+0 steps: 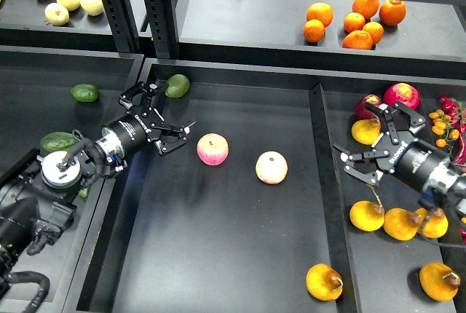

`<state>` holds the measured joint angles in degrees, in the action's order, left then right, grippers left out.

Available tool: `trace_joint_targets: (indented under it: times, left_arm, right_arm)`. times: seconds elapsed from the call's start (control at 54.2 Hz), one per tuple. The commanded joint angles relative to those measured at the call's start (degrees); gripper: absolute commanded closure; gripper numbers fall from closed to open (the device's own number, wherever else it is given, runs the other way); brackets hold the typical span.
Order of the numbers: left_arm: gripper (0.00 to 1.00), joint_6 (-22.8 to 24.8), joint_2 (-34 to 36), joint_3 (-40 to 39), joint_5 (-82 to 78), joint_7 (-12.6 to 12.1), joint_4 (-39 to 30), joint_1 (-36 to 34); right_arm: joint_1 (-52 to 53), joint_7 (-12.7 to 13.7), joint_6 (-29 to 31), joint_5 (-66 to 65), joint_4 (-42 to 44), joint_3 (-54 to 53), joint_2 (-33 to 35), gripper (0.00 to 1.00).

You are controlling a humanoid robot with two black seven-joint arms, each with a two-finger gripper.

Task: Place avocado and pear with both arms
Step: 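Withdraw the left gripper to the tray and swing the right gripper outward, then lower the open right gripper over the yellow pear near the robot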

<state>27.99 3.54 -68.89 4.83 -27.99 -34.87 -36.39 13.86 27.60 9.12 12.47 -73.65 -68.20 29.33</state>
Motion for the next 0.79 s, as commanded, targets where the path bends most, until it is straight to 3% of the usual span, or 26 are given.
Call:
trace_joint_targets:
  times: [0.0, 0.221, 0.535, 0.59, 0.775]
  left_arm:
    - [0.01, 0.0, -2.2, -2.6, 0.0, 0.0, -0.6, 2.5]
    - [0.01, 0.0, -3.5, -6.8, 0.1, 0.0, -3.7, 6.2]
    - [0.01, 0.0, -3.5, -11.1, 0.2, 0.0, -5.2, 8.6]
    - [0.01, 0.0, -3.5, -12.1, 0.2, 0.0, -6.4, 10.1]
    - [0.01, 0.0, -3.5, -12.4, 0.2, 0.0, -7.5, 12.5]
  right_arm:
    - [1.7, 0.4, 1.8, 0.0, -0.1, 4.6, 4.8, 0.0]
    - [9.6, 0.4, 2.6, 0.0, -0.2, 18.6, 14.8, 0.0]
    - [23.8, 0.4, 6.5, -0.6, -0.3, 38.9, 19.2, 0.0]
    - [26.9, 0.4, 9.8, -2.4, -0.3, 44.5, 19.3, 0.0]
    - [29.3, 0.4, 18.3, -9.9, 0.2, 49.1, 18.7, 0.0]
